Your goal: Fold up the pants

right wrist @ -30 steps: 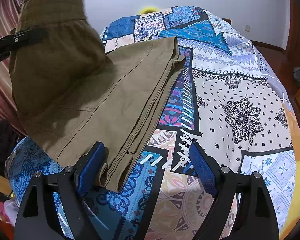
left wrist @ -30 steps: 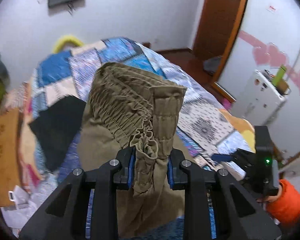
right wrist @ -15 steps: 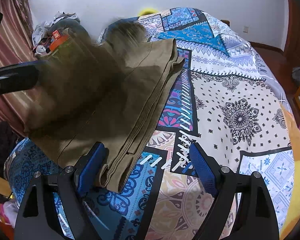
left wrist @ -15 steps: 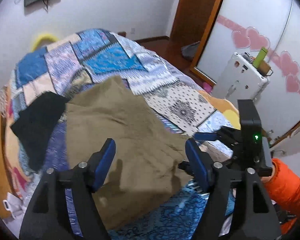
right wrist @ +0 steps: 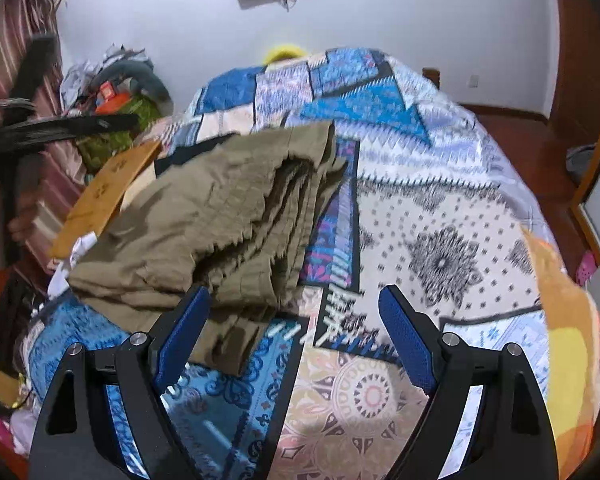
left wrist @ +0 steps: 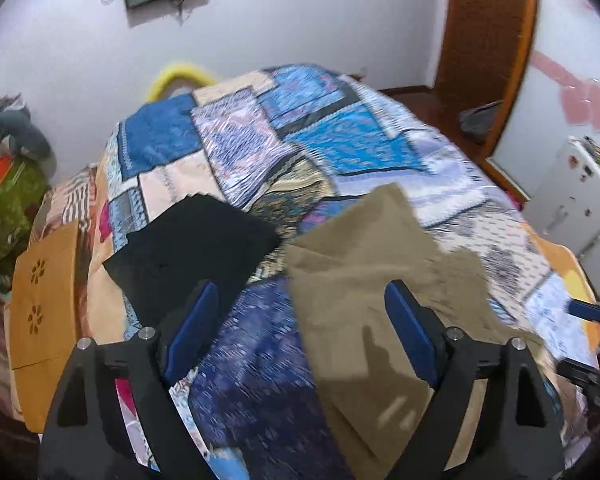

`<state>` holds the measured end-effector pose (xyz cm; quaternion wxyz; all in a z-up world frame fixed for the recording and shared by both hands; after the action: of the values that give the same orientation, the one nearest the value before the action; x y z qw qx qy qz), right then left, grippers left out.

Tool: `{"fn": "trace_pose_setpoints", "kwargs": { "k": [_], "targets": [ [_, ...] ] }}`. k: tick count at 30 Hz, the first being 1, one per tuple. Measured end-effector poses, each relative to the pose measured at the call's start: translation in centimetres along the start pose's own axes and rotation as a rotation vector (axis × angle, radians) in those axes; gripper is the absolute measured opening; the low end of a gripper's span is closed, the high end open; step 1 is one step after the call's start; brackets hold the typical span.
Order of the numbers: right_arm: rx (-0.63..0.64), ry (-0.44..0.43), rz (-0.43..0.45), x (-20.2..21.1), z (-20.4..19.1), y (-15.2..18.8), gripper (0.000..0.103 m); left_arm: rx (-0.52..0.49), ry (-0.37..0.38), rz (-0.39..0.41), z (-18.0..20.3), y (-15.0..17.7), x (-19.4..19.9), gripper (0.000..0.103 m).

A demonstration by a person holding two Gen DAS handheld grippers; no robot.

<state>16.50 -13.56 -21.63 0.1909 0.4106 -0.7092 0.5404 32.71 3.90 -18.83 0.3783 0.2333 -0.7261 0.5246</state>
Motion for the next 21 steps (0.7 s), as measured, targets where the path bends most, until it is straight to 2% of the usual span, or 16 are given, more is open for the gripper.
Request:
{"fn": "trace_pose_setpoints", "kwargs": {
  "k": [4, 5, 10, 11, 12, 13, 15, 17, 21],
  "targets": [
    [-0.006, -0.010, 0.024, 0.2, -0.9, -1.2, 0.084, 0.022, 0.016, -0.066, -1.8, -0.1, -4.7, 0.088],
    [-0.010, -0.017, 0.023, 0.0, -1.3, -1.4, 0.084, 0.012, 0.030, -0.089, -1.9, 0.1, -6.4, 0.091],
    [0.008, -0.015, -0.005, -1.3, -2.6, -1.5, 0.084, 0.000, 0.048, -0.225, -2.0, 2.1, -13.5, 0.092],
    [0.011, -0.017, -0.020, -1.8, -2.9, -1.3, 0.084, -0.001, 0.052, -0.249, -2.0, 2.6, -14.5, 0.094],
    [0.013, -0.014, -0.029, -1.9, -3.0, -1.1, 0.084, 0.003, 0.060, -0.271, -2.0, 3.2, -15.3, 0.102],
    [0.017, -0.010, -0.042, -2.3, -3.2, -0.8, 0.084, 0.026, 0.059, -0.294, -2.2, 4.0, -16.2, 0.103],
    [0.020, -0.004, -0.062, -2.9, -3.4, -0.4, 0.084, 0.061, 0.088, -0.280, -2.3, 4.5, -16.4, 0.103],
    [0.014, -0.007, -0.080, -3.2, -3.6, 0.1, 0.084, 0.048, 0.097, -0.269, -2.2, 5.0, -16.4, 0.103],
    [-0.009, -0.006, -0.087, -3.1, -3.3, 0.6, 0.085, -0.016, 0.016, -0.251, -1.9, 6.0, -14.9, 0.103]
  ]
}}
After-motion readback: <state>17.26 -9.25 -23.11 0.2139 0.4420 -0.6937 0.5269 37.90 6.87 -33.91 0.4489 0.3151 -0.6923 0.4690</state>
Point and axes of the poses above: each gripper's, at about its wrist camera, not at the fingertips, and x roughly against the way its jaws point, z to its right, y to its underside, the point moved 9 cm from there along -x, roughly the way its jaws point, and after that the axes turned 13 degrees about -x, right-handed, at the moved point
